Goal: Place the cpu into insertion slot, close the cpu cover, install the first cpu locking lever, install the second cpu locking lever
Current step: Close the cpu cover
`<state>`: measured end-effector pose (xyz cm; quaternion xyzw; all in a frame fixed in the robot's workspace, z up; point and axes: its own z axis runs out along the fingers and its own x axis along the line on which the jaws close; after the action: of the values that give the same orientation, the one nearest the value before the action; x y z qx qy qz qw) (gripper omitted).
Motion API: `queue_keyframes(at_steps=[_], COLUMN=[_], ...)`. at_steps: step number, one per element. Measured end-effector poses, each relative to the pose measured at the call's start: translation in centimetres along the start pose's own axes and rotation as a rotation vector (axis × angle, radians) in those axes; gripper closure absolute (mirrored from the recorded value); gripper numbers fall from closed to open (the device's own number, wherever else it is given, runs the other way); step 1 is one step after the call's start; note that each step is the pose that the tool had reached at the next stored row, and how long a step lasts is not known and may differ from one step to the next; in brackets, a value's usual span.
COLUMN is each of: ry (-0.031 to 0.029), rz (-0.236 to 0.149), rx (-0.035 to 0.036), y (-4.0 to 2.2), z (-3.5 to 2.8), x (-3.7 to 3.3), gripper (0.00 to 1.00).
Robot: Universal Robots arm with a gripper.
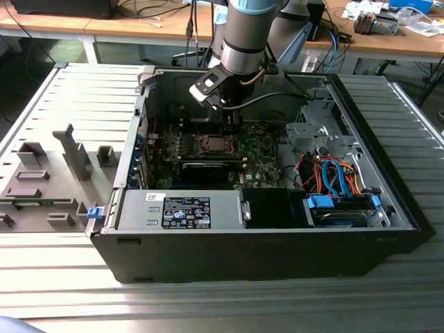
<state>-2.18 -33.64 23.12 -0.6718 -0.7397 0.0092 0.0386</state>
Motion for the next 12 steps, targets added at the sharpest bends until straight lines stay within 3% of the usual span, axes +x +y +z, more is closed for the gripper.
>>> queue_keyframes(at_steps=[12], ry=[0.0], rz=[0.0], rx=[0.0], y=[-0.01], z=[0.37], x=[-0.01], gripper=[0.89])
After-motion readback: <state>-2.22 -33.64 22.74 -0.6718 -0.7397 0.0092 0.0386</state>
